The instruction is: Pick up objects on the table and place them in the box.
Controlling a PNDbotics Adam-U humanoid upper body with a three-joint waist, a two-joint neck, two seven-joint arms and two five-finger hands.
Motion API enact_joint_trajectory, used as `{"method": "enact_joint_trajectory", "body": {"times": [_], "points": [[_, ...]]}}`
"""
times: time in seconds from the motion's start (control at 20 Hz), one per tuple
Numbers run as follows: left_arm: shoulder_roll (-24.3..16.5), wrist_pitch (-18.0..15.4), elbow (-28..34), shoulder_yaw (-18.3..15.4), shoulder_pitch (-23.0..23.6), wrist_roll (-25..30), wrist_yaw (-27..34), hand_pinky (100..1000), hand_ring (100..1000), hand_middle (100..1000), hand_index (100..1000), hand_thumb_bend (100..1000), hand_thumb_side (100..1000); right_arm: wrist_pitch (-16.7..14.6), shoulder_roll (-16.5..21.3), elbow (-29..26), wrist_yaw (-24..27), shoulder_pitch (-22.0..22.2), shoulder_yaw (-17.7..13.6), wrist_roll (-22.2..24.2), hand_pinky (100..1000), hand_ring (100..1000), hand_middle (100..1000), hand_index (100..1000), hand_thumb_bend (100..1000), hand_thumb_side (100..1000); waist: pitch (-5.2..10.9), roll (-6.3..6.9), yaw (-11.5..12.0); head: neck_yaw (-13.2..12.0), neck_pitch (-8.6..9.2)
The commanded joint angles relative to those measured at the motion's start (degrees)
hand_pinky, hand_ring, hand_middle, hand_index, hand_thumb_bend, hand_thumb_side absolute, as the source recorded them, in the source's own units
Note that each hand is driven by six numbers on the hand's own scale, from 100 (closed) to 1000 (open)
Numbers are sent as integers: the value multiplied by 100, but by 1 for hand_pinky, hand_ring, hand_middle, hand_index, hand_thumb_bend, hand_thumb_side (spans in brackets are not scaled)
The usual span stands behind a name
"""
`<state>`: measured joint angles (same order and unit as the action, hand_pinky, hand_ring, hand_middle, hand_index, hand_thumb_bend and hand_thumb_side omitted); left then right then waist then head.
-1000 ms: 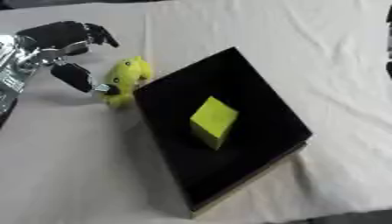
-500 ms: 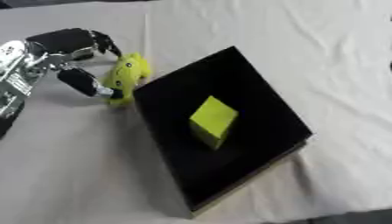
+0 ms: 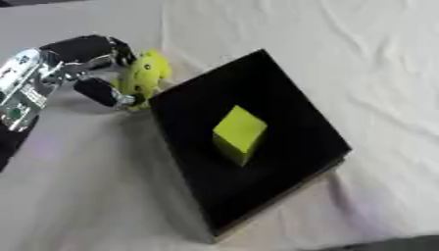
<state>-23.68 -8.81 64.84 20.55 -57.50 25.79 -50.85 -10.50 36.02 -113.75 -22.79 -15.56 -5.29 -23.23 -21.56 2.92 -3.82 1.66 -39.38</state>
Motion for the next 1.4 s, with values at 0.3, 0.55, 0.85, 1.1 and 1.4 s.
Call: {"method": "enact_joint_trajectory", "body": {"times": [0.3,0.55,0.85,1.1,1.4], "points": [[-78,115,10,-37,-65,149,533,560,606,614,690,100,392,115,85,-84,53,23,-89,-67,856,790,670,828,100,1000,105,-10,9,14,-105],[-211,292,382,-36,-94,396,810,609,652,678,745,100,431,157,97,-84,47,71,-89,-72,856,789,669,828,100,1000,171,-3,65,53,-134],[-377,596,844,-103,-158,594,809,633,677,703,765,100,437,165,111,-84,62,95,-89,-66,856,789,670,828,100,1000,245,-8,102,95,-117],[-443,702,1051,-155,-194,658,769,635,675,703,766,100,436,162,118,-84,79,106,-94,-62,856,789,670,828,100,1000,297,-21,122,140,-108],[-503,689,1402,-203,-244,676,838,623,661,688,754,100,438,155,136,-84,88,119,-107,-61,856,790,671,829,100,1000,348,-30,131,199,-115]]}}
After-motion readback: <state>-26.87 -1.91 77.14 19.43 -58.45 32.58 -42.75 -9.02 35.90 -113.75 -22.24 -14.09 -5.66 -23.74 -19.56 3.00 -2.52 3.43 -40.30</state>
